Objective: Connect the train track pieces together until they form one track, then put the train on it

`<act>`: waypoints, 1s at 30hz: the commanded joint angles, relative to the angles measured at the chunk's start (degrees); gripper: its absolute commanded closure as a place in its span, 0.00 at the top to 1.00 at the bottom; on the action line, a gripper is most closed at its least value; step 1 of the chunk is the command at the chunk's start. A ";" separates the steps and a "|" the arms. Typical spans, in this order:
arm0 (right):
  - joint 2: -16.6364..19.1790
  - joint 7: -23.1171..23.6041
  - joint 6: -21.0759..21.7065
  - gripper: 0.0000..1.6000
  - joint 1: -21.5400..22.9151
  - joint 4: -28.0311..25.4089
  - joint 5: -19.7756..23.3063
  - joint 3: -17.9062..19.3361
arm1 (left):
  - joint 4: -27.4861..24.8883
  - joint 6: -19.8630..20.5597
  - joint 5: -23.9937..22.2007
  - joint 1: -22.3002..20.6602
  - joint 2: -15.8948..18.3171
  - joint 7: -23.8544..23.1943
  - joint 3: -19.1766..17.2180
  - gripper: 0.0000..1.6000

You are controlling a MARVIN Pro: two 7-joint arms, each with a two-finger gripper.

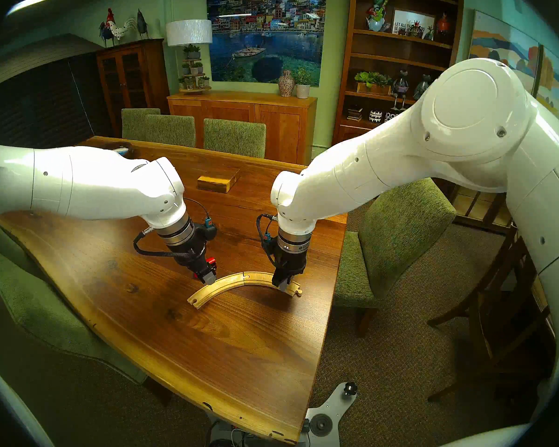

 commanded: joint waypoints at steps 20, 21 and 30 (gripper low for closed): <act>0.13 -0.10 0.16 0.00 0.57 0.34 0.14 0.11 | 3.00 -0.59 0.32 -1.08 -1.76 -1.41 -1.43 1.00; 0.13 -0.10 0.16 0.00 0.57 0.34 0.14 0.11 | 3.01 -0.59 0.33 -1.08 -1.76 -1.43 -1.43 1.00; 0.11 -0.20 0.16 0.52 0.62 0.43 0.18 0.11 | 3.05 -0.60 0.40 -1.07 -1.78 -1.52 -1.43 1.00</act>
